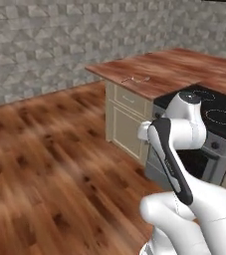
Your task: Organize the utensils by type. Pick up the wooden spoons from the counter and place them in the open cabinet. Then pick up the metallic utensils from the counter and place them in the open drawer.
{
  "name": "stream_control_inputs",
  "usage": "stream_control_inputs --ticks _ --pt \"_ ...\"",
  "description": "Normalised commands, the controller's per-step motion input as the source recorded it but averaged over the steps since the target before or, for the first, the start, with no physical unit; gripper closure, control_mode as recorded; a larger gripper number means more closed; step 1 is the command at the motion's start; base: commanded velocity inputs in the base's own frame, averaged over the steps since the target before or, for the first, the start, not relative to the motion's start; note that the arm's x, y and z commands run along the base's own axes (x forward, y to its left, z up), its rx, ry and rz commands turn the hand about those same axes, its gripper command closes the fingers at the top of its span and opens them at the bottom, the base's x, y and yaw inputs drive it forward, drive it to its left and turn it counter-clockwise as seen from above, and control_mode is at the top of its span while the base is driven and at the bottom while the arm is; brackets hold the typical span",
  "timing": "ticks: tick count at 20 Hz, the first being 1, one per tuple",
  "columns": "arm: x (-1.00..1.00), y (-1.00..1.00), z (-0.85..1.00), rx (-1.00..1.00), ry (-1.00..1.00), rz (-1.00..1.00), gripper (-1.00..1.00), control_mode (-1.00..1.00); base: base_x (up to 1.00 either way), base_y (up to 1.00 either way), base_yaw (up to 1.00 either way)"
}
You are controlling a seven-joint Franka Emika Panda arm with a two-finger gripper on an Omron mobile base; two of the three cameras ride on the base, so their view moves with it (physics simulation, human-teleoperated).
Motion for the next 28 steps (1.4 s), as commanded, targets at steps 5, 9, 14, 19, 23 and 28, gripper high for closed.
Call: stream_control_inputs --ticks 5,9,14,19,23,28 --pt "0.00 0.00 0.00 0.00 0.00 0.00 -1.00 1.00 0.73 0.05 -0.56" --pt "0.00 0.00 0.00 0.00 0.00 0.00 -1.00 1.00 0.60 0.07 -0.68" --pt "0.00 0.00 0.00 0.00 0.00 0.00 -1.00 1.00 0.69 0.27 -0.66" --pt "0.00 0.00 0.00 0.00 0.00 0.00 -1.00 1.00 0.92 0.49 -0.44" --pt "0.00 0.00 0.00 0.00 0.00 0.00 -1.00 1.00 1.00 0.49 -0.34" --pt "0.00 0.00 0.00 0.00 0.00 0.00 -1.00 1.00 0.97 0.53 -0.34"
